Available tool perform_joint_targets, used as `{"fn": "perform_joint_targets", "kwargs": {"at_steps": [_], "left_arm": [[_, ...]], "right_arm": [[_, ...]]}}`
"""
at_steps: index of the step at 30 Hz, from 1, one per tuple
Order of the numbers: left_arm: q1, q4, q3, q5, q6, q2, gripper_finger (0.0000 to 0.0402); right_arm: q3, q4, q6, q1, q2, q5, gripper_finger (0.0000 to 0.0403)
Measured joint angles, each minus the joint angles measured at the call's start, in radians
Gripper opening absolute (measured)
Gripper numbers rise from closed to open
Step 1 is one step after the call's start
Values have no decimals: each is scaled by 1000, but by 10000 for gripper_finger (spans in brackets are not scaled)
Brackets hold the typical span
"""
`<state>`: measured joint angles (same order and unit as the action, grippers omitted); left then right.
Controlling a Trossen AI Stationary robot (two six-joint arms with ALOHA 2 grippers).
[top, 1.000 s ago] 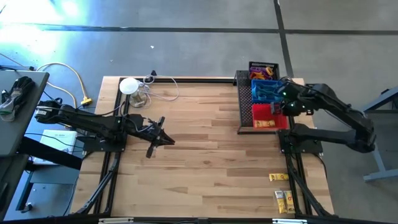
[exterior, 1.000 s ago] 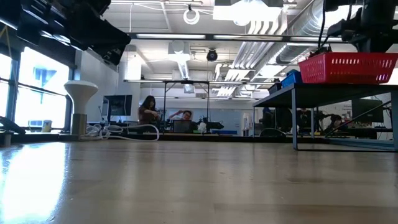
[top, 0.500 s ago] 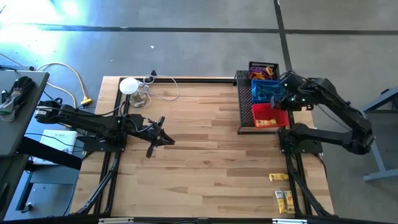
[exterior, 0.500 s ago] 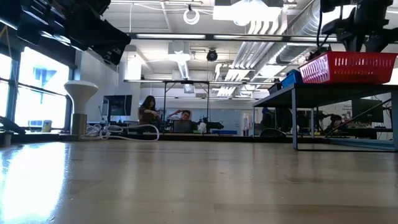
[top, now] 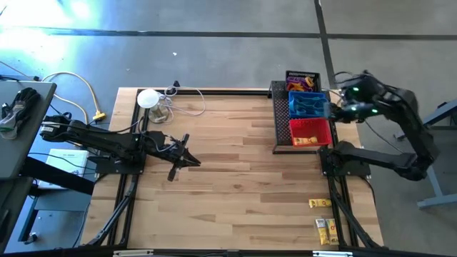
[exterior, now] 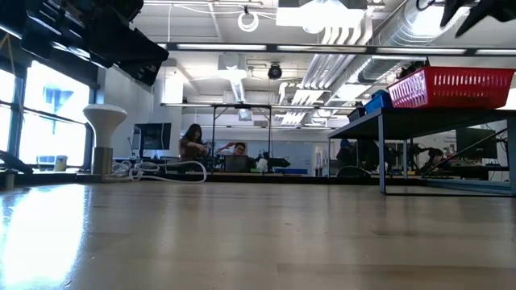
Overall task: Pick & Place Office Desk Supplies
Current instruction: Put the top crayon box into the red bin on the shelf
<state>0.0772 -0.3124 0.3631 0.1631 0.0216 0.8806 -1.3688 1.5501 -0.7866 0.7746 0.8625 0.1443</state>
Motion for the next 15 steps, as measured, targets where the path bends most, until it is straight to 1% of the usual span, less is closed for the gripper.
{"fn": "perform_joint_targets", "kwargs": {"at_steps": [2, 4, 6, 7, 8, 11, 13, 15], "left_arm": [[0, 5, -1, 0, 0, 0, 29], [0, 10, -1, 0, 0, 0, 29], [0, 13, -1, 0, 0, 0, 29], [0, 13, -1, 0, 0, 0, 29], [0, 14, -1, 0, 0, 0, 29], [1, 14, -1, 0, 1, 0, 29], [3, 14, -1, -1, 7, 0, 29], [3, 13, -1, -1, 10, 0, 29]], "right_arm": [[-22, -5, 19, -6, -31, 102, 140], [-24, -24, 83, -26, -57, 246, 136], [-21, -58, 143, -48, -113, 404, 134], [-17, -78, 148, -57, -141, 457, 132], [-12, -101, 138, -62, -169, 483, 131], [14, -133, 82, -67, -283, 478, 126], [20, -163, 76, -66, -328, 474, 122], [20, -263, 77, -66, -379, 471, 119]]}}
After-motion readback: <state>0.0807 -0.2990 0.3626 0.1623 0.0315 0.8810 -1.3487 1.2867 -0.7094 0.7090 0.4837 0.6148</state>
